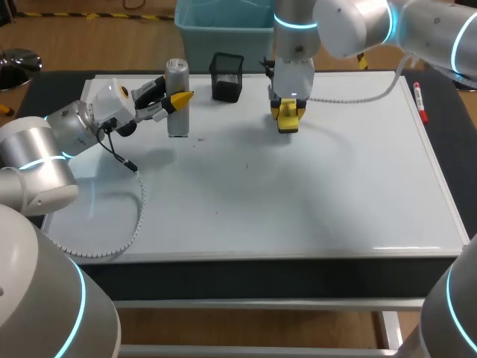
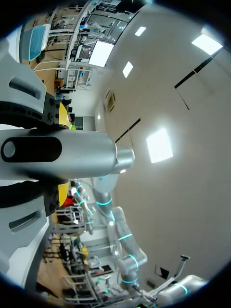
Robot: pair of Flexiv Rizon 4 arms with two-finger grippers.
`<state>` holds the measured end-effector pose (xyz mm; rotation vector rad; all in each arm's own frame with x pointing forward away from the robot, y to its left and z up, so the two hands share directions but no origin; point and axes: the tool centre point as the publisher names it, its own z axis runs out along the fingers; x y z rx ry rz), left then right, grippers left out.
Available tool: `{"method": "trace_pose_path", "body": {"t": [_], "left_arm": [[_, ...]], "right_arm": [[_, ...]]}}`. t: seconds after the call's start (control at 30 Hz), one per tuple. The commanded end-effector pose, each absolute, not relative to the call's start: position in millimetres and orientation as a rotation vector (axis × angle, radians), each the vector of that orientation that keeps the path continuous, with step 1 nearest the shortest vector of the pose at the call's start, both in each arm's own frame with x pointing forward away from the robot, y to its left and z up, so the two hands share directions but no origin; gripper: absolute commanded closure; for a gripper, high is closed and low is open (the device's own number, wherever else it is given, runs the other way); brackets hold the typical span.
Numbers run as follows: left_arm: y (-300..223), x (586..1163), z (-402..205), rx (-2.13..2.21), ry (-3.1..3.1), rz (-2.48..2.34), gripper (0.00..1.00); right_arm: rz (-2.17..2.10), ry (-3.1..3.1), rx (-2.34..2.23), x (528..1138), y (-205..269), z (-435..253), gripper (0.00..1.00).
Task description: Pick up the inspection probe, press it on each red-marked spot on the whiteboard one by one, put down the probe, pick up the eraser, and wipe off all the red marks.
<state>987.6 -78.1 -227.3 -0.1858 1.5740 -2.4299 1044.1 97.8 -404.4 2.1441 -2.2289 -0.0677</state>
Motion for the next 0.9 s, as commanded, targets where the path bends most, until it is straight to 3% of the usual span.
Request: {"method": "trace_pose_path", "body": {"t": [0.03,0.9], "left_arm": [[-77.6,987.7,-226.4,-0.185,1.574,-2.431,1.00],[-77.6,987.7,-226.4,-0.185,1.574,-2.431,1.00]], "right_arm": [[-0.068,-2.229,2.154,1043.8,94.8,-412.2,1.00],[-0.088,-2.219,2.161,1048.6,88.2,-420.5,1.00]]}}
